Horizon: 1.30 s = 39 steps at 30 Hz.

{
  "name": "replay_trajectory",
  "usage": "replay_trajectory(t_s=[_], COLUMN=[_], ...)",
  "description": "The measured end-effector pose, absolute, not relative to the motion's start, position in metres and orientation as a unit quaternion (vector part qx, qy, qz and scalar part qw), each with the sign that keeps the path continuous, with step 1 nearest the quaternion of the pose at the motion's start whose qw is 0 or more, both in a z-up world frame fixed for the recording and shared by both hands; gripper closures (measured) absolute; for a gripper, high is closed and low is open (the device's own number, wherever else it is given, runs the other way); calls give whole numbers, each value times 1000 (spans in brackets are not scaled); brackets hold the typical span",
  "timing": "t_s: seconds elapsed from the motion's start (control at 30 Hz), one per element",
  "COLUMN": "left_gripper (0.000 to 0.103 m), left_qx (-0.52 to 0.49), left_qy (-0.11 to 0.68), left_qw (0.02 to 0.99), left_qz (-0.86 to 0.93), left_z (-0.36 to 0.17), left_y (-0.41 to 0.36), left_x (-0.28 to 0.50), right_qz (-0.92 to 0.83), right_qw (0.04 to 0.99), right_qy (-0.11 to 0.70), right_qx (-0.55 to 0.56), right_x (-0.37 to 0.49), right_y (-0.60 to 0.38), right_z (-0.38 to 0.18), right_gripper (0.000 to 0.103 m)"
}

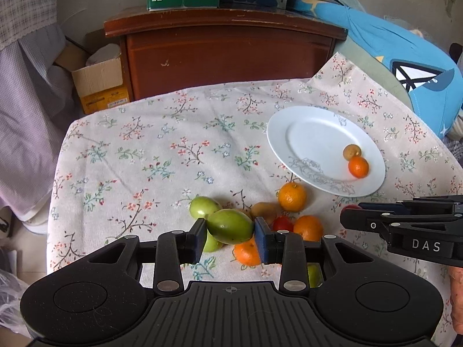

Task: Organize fruits
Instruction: 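Lift the green jujube with the left gripper while the right gripper grasps a red cherry tomato, then lower both fruits onto the white plate and open both grippers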

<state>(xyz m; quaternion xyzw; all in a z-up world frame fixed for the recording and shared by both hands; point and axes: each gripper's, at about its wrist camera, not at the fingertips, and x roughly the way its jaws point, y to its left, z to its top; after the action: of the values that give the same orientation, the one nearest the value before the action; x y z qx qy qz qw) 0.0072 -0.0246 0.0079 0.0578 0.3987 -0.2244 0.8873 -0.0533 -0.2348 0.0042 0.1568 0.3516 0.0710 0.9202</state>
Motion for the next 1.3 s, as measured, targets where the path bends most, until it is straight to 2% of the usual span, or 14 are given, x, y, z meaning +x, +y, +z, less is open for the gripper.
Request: replay_trajectory(t_s=[0.33, 0.67, 1.3], left_gripper=[70, 70, 70], left_qx=[34, 26, 31], left_qy=[365, 371, 400], left_qw=[897, 888, 862], left_qz=[-248, -270, -311], left_z=[37, 36, 1], left_y=[-50, -82, -139], left_x=[23, 45, 75], right_qz=[42, 7, -18], right_qw=[937, 941, 918], right_qy=[298, 276, 322], right_qx=[176, 195, 233], right_x=[-45, -19, 37], right_y=[-263, -298, -330], right_z=[35, 47, 13], right_gripper=[79, 79, 79])
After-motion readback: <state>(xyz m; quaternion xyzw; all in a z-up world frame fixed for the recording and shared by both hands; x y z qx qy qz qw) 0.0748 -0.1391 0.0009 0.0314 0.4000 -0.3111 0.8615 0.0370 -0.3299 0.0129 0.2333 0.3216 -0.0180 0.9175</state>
